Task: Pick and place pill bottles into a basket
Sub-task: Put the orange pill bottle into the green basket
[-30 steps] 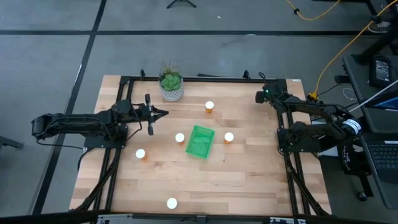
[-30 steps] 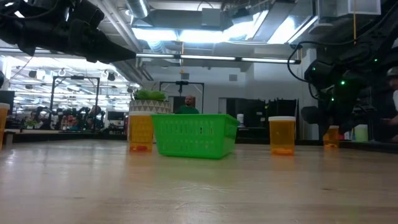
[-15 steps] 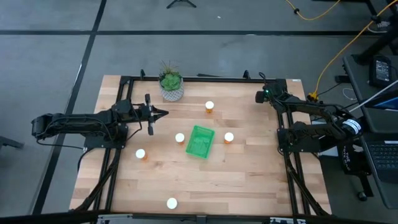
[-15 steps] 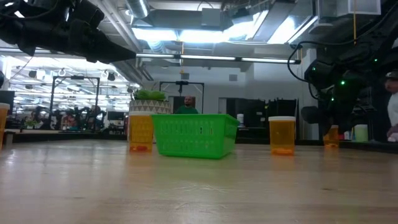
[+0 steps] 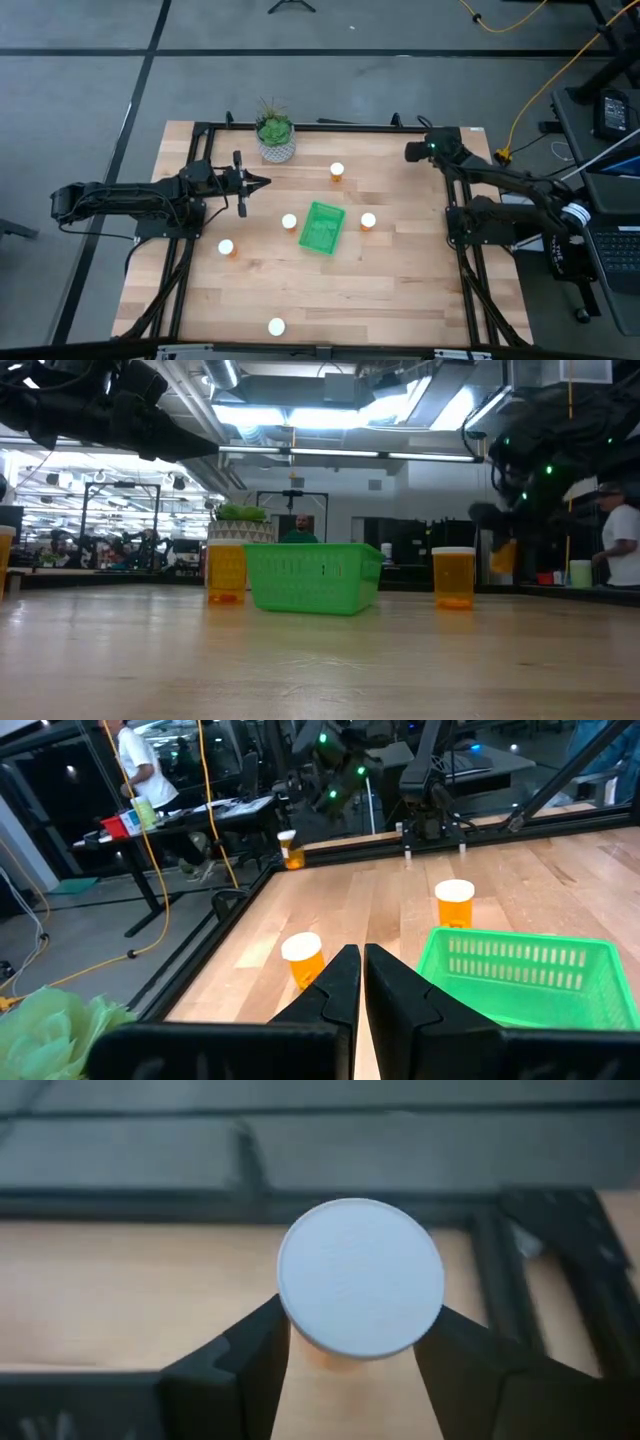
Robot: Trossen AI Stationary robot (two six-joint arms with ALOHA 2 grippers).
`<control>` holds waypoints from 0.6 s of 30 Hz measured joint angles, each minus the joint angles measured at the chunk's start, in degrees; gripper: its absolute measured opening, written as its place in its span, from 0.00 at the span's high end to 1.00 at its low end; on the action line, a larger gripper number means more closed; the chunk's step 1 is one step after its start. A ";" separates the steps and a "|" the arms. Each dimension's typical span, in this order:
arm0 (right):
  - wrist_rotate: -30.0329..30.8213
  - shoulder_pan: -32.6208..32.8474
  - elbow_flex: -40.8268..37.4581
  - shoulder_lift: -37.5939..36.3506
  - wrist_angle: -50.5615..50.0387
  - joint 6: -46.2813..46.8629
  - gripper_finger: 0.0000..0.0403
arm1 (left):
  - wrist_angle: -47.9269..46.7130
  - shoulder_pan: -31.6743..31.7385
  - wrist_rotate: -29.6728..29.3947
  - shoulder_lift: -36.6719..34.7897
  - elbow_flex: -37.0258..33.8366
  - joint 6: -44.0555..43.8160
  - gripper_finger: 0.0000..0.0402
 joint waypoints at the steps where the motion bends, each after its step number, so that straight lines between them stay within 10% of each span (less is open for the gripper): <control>1: -0.40 0.72 0.39 -1.19 -0.48 -0.29 0.51 | 0.00 0.00 -0.01 0.00 0.00 0.00 0.96; 18: -16.70 17.41 4.10 -11.76 -1.40 -6.05 0.51 | -0.04 0.00 0.01 0.00 0.00 -0.08 0.97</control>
